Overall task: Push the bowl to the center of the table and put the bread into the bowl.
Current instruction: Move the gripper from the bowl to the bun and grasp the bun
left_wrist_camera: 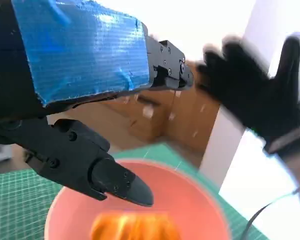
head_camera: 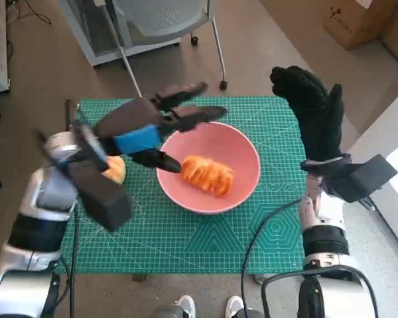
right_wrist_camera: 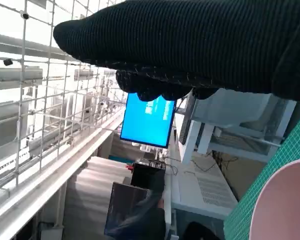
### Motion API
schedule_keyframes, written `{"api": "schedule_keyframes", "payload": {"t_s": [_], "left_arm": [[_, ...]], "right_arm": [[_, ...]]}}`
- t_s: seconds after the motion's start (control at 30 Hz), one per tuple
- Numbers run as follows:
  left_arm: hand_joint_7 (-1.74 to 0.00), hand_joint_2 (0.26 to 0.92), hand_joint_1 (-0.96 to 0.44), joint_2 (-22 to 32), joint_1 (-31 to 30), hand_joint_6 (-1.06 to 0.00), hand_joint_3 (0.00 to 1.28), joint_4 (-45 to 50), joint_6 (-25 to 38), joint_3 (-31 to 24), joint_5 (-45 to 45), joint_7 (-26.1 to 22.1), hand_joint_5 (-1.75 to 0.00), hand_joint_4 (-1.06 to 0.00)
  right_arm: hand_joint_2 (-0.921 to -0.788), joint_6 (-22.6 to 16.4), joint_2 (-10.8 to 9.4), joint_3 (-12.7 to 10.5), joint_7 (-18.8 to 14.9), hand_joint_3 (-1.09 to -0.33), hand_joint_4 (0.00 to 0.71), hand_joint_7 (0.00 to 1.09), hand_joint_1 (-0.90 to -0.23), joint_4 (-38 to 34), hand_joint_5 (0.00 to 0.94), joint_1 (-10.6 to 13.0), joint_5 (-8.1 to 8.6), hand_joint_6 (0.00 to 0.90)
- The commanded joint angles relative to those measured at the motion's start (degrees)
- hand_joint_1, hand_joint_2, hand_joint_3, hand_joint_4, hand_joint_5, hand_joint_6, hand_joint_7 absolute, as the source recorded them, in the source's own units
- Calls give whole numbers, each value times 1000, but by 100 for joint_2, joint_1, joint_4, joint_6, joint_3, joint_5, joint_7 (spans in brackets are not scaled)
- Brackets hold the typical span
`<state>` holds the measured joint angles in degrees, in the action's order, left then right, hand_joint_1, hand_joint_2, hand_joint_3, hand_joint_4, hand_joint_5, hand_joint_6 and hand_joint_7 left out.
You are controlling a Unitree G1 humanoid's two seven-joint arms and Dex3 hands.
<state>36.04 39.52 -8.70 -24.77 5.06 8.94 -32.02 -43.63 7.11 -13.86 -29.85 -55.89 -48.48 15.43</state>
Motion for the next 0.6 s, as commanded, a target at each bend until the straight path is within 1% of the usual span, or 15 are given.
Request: {"api": "schedule_keyframes", "payload": {"t_s": [0.03,0.07,0.1,0.17,0.2,0.27,0.33,0.4,0.5,0.6], "left_arm": [[-214,817,-527,358,-417,-191,1,613,401,-613,-411,-50,-10,-32],[-281,808,-513,448,-507,-160,1,736,527,-756,-448,-55,-8,-36],[-386,788,-470,512,-573,-112,1,831,629,-853,-476,-59,-7,-42],[-507,768,-417,670,-694,-57,1,950,819,-1026,-467,-78,-8,-50],[-553,760,-393,768,-738,-36,1,895,830,-1093,-427,-83,-8,-53],[-593,752,-370,956,-840,-18,1,753,806,-1205,-313,-68,-10,-59],[-608,748,-366,1146,-958,-9,1,564,745,-1294,-182,-35,-11,-62],[-546,745,-381,1348,-1083,-37,0,352,670,-1349,-32,-16,-8,-65],[-478,741,-394,1502,-1210,-70,0,219,625,-1353,94,2,-5,-68],[-413,734,-381,1611,-1363,-102,1,163,764,-1327,150,-67,-3,-70]], "right_arm": [[-921,94,-8,22,-40,-497,236,0,-560,-126,0,11,-15,394],[-921,95,-6,27,-43,-497,236,0,-562,-127,0,8,-15,394],[-921,95,-4,30,-44,-497,236,0,-564,-128,0,5,-14,394],[-921,98,-4,36,-50,-497,235,0,-567,-118,0,7,-10,394],[-921,101,-2,37,-58,-496,234,0,-568,-115,0,7,-5,394],[-921,107,1,38,-68,-496,233,1,-569,-112,0,8,3,394],[-921,111,5,39,-74,-496,232,1,-570,-118,0,4,6,394],[-921,115,8,37,-93,-496,232,1,-571,-142,0,-7,12,394],[-921,126,14,28,-119,-495,234,1,-571,-167,1,-19,25,394],[-921,149,15,14,-157,-495,240,1,-574,-204,4,-46,49,394]]}}
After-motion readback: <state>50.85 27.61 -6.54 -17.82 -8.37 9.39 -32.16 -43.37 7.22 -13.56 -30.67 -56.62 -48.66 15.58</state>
